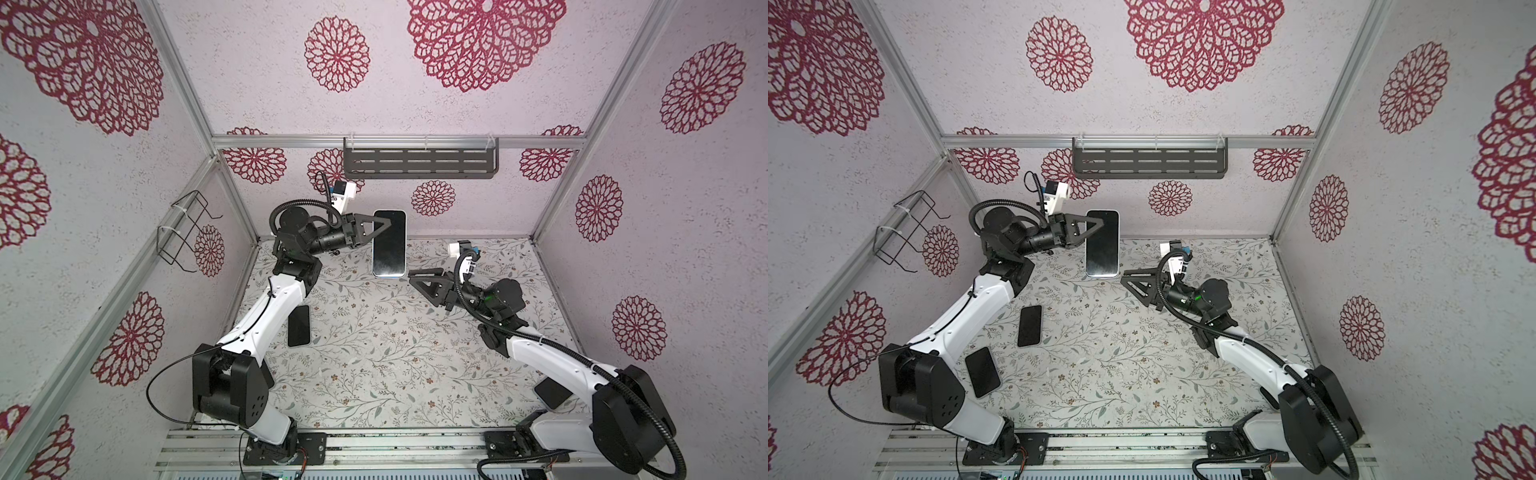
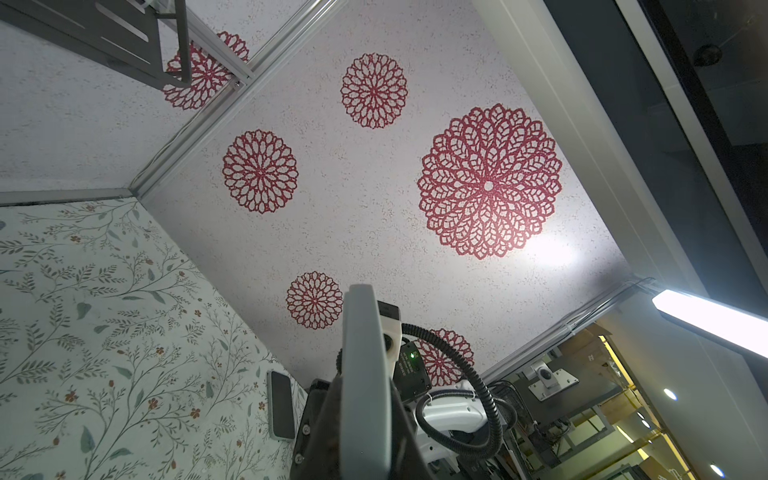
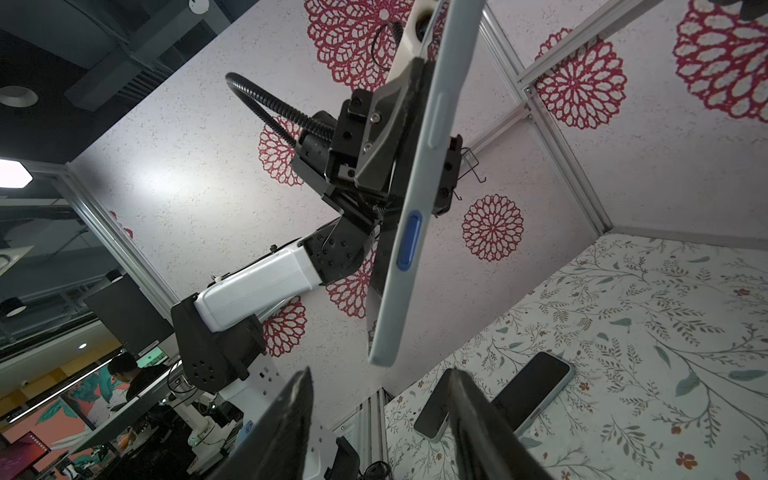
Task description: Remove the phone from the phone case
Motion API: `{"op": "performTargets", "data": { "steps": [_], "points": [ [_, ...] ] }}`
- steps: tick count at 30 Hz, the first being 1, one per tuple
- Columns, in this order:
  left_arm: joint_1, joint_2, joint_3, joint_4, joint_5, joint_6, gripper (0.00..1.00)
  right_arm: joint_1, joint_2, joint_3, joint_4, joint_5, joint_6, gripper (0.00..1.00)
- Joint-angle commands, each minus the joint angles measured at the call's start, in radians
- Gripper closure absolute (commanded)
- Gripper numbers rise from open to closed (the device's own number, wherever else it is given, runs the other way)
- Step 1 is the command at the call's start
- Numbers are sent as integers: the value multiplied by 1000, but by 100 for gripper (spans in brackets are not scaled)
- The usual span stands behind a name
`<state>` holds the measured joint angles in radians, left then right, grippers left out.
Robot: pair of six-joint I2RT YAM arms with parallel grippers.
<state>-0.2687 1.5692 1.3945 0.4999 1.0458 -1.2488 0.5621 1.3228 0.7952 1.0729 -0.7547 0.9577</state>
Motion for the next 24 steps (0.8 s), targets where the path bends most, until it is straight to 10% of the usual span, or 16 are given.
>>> {"op": "performTargets", "data": {
  "steps": [1,24],
  "points": [
    [-7,-33,35,23,-26,12,100,12,6,45,112,10,28,48],
    [-6,-20,17,70,-44,-26,100,36,81,58,209,38,82,68]
  ]
}}
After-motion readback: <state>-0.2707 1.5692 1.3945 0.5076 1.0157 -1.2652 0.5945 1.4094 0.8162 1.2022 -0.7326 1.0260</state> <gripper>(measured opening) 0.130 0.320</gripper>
